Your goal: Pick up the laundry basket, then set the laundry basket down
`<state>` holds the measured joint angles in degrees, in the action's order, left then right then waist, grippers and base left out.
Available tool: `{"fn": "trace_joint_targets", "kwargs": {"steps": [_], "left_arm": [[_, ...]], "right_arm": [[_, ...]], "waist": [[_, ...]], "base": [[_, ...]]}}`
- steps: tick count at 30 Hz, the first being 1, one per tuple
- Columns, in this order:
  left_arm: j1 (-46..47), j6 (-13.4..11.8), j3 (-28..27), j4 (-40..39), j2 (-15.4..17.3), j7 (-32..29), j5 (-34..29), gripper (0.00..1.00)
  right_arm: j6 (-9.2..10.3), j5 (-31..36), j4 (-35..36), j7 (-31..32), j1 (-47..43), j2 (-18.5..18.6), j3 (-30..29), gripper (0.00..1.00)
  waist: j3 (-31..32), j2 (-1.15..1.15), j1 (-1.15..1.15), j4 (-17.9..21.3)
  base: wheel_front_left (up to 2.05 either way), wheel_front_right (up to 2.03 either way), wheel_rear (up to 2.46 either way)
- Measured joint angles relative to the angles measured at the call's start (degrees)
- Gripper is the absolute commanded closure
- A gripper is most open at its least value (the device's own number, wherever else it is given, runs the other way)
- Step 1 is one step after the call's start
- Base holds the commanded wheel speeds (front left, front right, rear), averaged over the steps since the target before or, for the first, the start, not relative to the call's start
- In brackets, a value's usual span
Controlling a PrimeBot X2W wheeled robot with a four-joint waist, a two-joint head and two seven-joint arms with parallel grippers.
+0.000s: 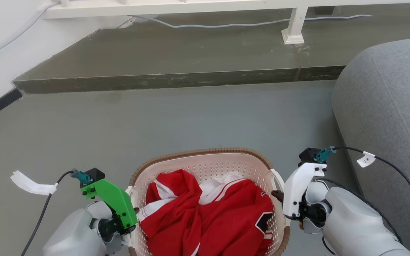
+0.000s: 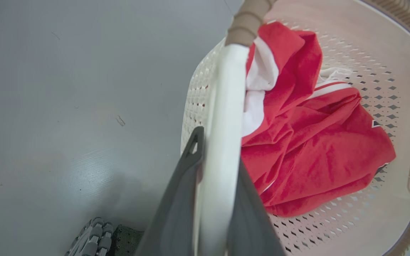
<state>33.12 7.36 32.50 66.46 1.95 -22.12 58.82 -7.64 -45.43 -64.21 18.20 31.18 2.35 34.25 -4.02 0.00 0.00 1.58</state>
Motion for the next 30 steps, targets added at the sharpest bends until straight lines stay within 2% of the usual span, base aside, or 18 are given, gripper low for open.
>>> {"fn": "trace_joint_targets", "kwargs": {"steps": [16, 30], "left_arm": [[0.2, 0.0, 1.3, -2.5, 0.9, 6.5, -1.0, 1.0], [3.6, -0.5, 2.5, -2.2, 0.9, 14.4, -4.6, 1.0]], "right_arm": [[0.12, 1.9, 0.2, -6.7, 1.5, -0.2, 0.9, 1.0], [1.09, 4.6, 0.5, -13.1, 5.4, -0.2, 1.7, 1.0]], "waist": [[-3.2, 0.0, 0.0, 0.1], [-11.9, 0.0, 0.0, 0.4]], "base": [[0.0, 0.0, 0.0], [0.0, 0.0, 0.0]]}}
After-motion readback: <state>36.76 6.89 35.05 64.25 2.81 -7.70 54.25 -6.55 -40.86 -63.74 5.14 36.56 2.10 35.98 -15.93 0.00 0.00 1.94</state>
